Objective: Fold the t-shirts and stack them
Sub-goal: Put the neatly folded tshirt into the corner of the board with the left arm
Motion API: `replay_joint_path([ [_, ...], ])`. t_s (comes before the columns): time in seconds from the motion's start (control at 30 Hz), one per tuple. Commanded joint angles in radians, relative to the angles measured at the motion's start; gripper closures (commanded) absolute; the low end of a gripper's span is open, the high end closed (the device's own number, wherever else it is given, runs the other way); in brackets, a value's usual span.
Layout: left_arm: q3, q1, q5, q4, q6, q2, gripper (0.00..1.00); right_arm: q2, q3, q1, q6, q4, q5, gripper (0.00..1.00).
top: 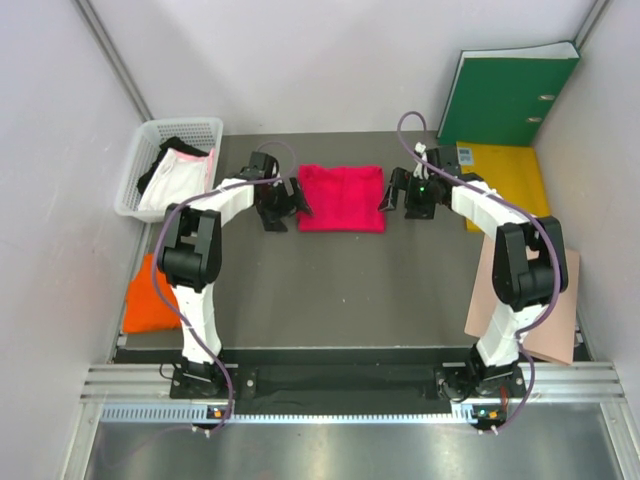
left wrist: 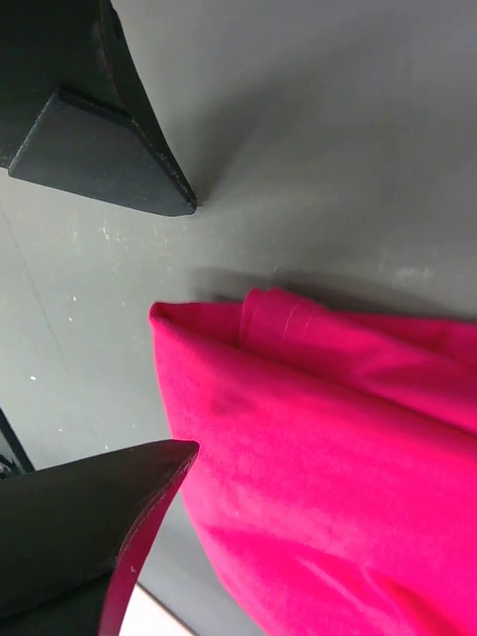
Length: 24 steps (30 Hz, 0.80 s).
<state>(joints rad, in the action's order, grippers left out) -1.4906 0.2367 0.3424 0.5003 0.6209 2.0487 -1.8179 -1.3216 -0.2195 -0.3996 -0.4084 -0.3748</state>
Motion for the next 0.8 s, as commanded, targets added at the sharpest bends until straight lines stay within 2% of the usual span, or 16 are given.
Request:
replay_joint_path([
  [0.0, -0.085, -0.007, -0.048, 0.018, -0.021, 0.048, 0.01, 0.062, -0.004, 0.005, 0.056, -0.026, -0.030, 0.09],
  [0.3, -0.301, 0.016, -0.017, 0.020, 0.020, 0.250, 0.01, 0.068, 0.025, 0.003, 0.051, -0.026, -0.045, 0.09],
  [0.4, -0.391, 0.035, -0.037, 0.052, 0.017, 0.321, 0.09, 0.069, 0.027, 0.003, 0.042, -0.021, -0.050, 0.09],
  [0.43, -0.411, 0.038, -0.054, 0.063, 0.011, 0.340, 0.17, 0.072, 0.027, 0.003, 0.041, -0.018, -0.055, 0.09],
  [0.5, -0.470, 0.047, -0.060, 0.093, 0.011, 0.390, 0.23, 0.072, 0.027, 0.003, 0.036, -0.017, -0.056, 0.09],
  [0.53, -0.487, 0.049, -0.065, 0.102, 0.011, 0.405, 0.36, 0.075, 0.025, 0.003, 0.036, -0.017, -0.059, 0.10],
  [0.57, -0.513, 0.049, -0.063, 0.113, 0.011, 0.421, 0.42, 0.075, 0.025, 0.005, 0.035, -0.017, -0.061, 0.09],
  [0.63, -0.528, 0.055, -0.063, 0.142, 0.004, 0.450, 0.65, 0.077, 0.022, 0.003, 0.035, -0.018, -0.064, 0.09],
  [0.67, -0.533, 0.055, -0.065, 0.153, 0.000, 0.453, 0.96, 0.077, 0.021, 0.003, 0.035, -0.023, -0.064, 0.09],
  [0.7, -0.533, 0.053, -0.078, 0.170, -0.004, 0.449, 1.00, 0.077, 0.019, 0.006, 0.035, -0.024, -0.065, 0.09],
  [0.77, -0.508, 0.053, -0.094, 0.196, -0.019, 0.426, 1.00, 0.081, 0.018, 0.005, 0.041, -0.029, -0.065, 0.09],
])
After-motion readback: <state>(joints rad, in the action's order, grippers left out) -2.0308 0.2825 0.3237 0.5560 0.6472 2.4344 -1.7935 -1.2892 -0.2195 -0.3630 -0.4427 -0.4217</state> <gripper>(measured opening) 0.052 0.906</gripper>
